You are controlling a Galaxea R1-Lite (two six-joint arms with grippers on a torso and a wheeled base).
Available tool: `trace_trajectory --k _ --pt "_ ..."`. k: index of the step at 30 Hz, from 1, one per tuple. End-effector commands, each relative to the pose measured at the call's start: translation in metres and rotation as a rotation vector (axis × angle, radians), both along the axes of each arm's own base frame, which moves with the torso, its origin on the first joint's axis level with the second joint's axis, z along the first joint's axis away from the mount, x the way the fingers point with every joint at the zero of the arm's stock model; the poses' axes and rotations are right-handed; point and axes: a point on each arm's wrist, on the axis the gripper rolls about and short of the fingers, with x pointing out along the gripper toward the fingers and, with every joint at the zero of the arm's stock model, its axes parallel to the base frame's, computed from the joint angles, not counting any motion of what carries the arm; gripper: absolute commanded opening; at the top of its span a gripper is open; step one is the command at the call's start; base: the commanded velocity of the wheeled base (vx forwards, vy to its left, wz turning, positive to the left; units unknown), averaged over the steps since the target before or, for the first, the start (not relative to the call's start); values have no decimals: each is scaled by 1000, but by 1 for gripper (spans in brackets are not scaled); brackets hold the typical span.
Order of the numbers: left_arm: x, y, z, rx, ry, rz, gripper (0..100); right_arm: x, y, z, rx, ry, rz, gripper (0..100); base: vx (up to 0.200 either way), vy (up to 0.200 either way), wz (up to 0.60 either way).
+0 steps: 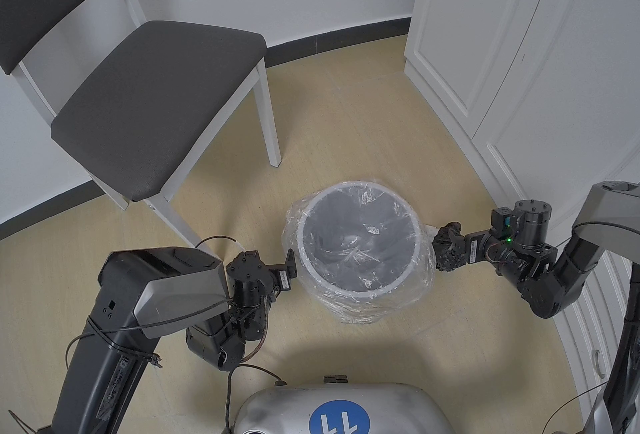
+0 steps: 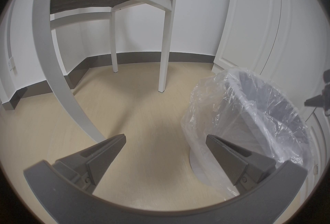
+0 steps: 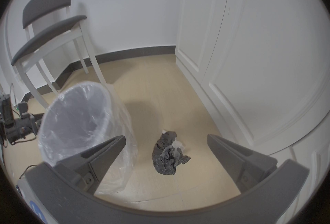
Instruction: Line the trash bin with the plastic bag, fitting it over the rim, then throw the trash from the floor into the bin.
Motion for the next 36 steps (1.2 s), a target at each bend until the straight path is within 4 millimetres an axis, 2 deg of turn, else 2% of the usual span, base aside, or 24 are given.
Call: trace_trajectory --k 1,2,3,5,6,9,11,16,21,33,36 --pt "0 0 -4 1 -2 0 100 26 0 -50 18 88 -24 100 0 0 0" --pt "0 0 -4 1 -2 0 100 26 0 -50 18 88 -24 100 0 0 0" --pt "-1 0 -5 0 -2 -1 100 40 2 -61 61 79 -42 100 0 0 0" --pt "-1 0 -5 0 -2 -3 100 47 3 -65 88 72 -51 100 0 0 0" --pt "0 0 -7 -1 -4 -1 100 58 4 -76 136 83 -68 100 0 0 0" --pt "0 0 -7 -2 -6 -1 100 67 6 -81 201 99 -90 100 0 0 0" --pt "0 0 -10 2 -2 -3 100 79 13 -84 338 123 -112 100 0 0 0" --pt "0 0 -10 2 -2 -3 100 75 22 -94 451 182 -38 100 0 0 0" --pt "0 0 -9 1 -3 -3 100 71 32 -122 432 244 -26 100 0 0 0" --pt "0 0 -12 4 2 -3 100 70 34 -124 434 263 -20 100 0 0 0" --pt "0 1 -12 4 2 -1 100 66 32 -119 374 257 -19 100 0 0 0"
